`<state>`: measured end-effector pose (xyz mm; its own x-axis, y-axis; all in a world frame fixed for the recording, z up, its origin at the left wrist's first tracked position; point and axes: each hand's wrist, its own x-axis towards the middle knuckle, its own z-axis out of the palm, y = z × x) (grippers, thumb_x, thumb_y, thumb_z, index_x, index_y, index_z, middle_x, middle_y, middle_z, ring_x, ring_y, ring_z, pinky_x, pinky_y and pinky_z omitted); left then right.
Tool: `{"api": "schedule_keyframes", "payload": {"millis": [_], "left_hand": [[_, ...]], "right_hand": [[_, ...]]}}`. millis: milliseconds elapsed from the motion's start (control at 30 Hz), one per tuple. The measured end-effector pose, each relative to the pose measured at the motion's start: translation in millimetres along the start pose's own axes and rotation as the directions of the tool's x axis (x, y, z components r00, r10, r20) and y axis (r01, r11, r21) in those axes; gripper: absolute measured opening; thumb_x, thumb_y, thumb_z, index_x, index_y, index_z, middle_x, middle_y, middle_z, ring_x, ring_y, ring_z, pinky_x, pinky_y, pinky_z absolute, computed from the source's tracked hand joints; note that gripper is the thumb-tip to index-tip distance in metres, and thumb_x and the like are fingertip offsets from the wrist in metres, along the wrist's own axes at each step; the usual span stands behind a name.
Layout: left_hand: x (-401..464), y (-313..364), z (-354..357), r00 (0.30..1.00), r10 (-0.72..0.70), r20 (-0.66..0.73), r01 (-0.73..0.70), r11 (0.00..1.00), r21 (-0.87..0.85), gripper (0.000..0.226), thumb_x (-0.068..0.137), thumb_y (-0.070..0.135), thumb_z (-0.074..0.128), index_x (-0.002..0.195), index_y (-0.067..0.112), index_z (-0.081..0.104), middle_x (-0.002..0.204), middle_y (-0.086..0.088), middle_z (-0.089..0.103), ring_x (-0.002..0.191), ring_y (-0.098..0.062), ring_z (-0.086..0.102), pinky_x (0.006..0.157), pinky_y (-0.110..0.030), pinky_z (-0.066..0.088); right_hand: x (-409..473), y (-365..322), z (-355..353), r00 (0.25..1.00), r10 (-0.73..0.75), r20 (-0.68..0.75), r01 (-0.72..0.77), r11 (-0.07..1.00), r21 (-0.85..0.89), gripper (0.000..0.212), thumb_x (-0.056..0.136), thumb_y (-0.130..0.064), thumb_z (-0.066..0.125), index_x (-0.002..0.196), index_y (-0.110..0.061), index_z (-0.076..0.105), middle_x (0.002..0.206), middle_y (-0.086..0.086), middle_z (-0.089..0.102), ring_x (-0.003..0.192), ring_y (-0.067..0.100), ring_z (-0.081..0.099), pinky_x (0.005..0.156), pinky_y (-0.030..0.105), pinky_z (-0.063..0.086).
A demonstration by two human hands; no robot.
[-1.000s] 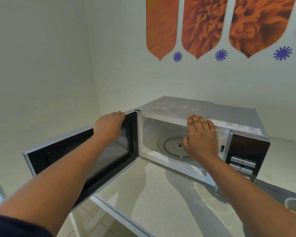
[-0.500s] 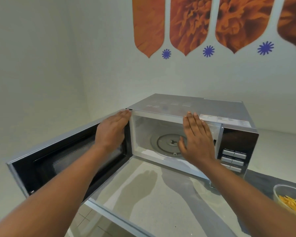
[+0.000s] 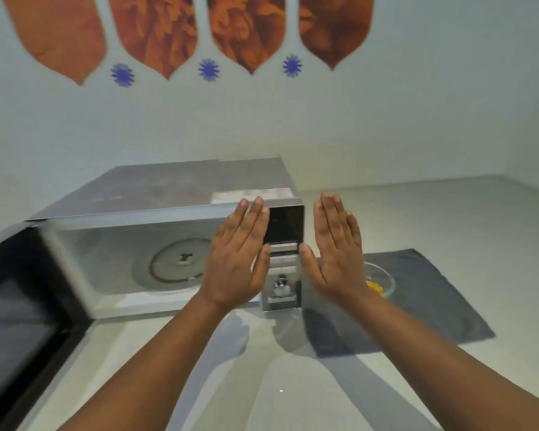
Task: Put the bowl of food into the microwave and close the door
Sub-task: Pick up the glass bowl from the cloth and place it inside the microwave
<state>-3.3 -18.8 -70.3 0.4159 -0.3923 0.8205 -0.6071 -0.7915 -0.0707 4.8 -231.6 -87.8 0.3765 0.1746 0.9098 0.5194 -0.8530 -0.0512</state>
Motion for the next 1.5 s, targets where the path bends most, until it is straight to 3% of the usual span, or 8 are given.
{"api": "schedule_keyframes", "payload": {"millis": [200,367,500,633,733,933,1367,1500], "left_hand": [[31,76,71,0.996,0.077,0.033,-0.066,0.962,-0.265,0.06,0.102,0.021,0.047,0.156,0.003,0.03,0.166,-0.011,0.026,0.156,-0.024,0.018,0.126,-0.039,0.018],[38,115,116,0.961,-0.13,0.245,0.246,0.805,-0.539,0.059,0.102,0.024,0.045,0.159,0.017,0.028,0.164,0.01,0.022,0.155,-0.007,0.013,0.124,-0.026,0.012],[28,127,150,0.732,-0.427,0.531,0.678,0.383,-0.628,0.059,0.103,0.026,0.048,0.158,0.028,0.029,0.164,0.015,0.026,0.153,-0.005,0.017,0.124,-0.031,0.018],[22,133,170,0.376,-0.524,0.764,0.836,-0.165,-0.524,0.052,0.106,0.027,0.045,0.156,0.018,0.035,0.164,0.0,0.035,0.148,-0.016,0.032,0.119,-0.032,0.026],[18,135,176,0.277,-0.496,0.823,0.799,-0.358,-0.484,0.05,0.108,0.031,0.038,0.154,0.011,0.039,0.158,-0.001,0.042,0.141,-0.014,0.042,0.108,-0.024,0.032],[14,147,182,0.271,-0.454,0.849,0.75,-0.454,-0.482,0.065,0.107,0.028,0.035,0.062,0.044,0.08,0.074,0.018,0.077,0.07,0.006,0.072,0.059,-0.009,0.051],[0,167,147,0.202,-0.514,0.834,0.656,-0.561,-0.505,0.041,0.096,0.04,0.052,0.069,0.024,0.077,0.071,0.005,0.075,0.066,-0.009,0.072,0.066,-0.029,0.055],[-11,174,121,0.158,-0.529,0.834,0.631,-0.595,-0.498,0.045,0.092,0.048,0.055,0.113,0.014,0.074,0.111,-0.013,0.076,0.103,-0.029,0.073,0.093,-0.046,0.058]], "right_hand": [[-46,71,-41,0.941,0.33,0.07,-0.333,0.943,0.029,0.066,0.107,-0.04,0.027,0.162,-0.005,0.017,0.172,0.011,0.012,0.16,0.023,0.007,0.128,0.039,0.005],[-80,107,-53,0.703,0.669,0.241,-0.711,0.654,0.259,0.063,0.108,-0.043,0.028,0.163,-0.017,0.014,0.173,-0.002,0.009,0.158,0.009,0.004,0.127,0.026,0.004],[-95,119,-45,0.402,0.832,0.383,-0.886,0.248,0.392,0.052,0.111,-0.033,0.036,0.161,-0.02,0.028,0.169,-0.005,0.026,0.148,0.003,0.024,0.098,-0.007,0.022],[-110,121,-33,0.201,0.857,0.474,-0.873,-0.062,0.484,0.051,0.11,-0.032,0.039,0.158,-0.017,0.035,0.165,-0.002,0.035,0.143,0.005,0.033,0.114,0.023,0.027],[-112,120,-24,0.098,0.832,0.546,-0.799,-0.261,0.541,0.05,0.109,-0.033,0.042,0.154,-0.011,0.043,0.159,0.005,0.046,0.144,0.019,0.043,0.123,0.041,0.031],[-109,113,-21,0.042,0.822,0.568,-0.753,-0.347,0.559,0.042,0.104,-0.026,0.046,0.123,0.005,0.066,0.122,0.024,0.072,0.109,0.026,0.068,0.104,0.046,0.053],[-112,71,-40,0.063,0.822,0.566,-0.724,-0.353,0.593,0.036,0.104,-0.036,0.05,0.11,-0.013,0.076,0.09,0.001,0.081,0.084,0.012,0.077,0.064,0.022,0.058],[-118,47,-49,0.048,0.803,0.593,-0.685,-0.406,0.605,0.035,0.102,-0.043,0.054,0.116,-0.018,0.075,0.099,0.001,0.081,0.092,0.015,0.077,0.069,0.025,0.06]]}}
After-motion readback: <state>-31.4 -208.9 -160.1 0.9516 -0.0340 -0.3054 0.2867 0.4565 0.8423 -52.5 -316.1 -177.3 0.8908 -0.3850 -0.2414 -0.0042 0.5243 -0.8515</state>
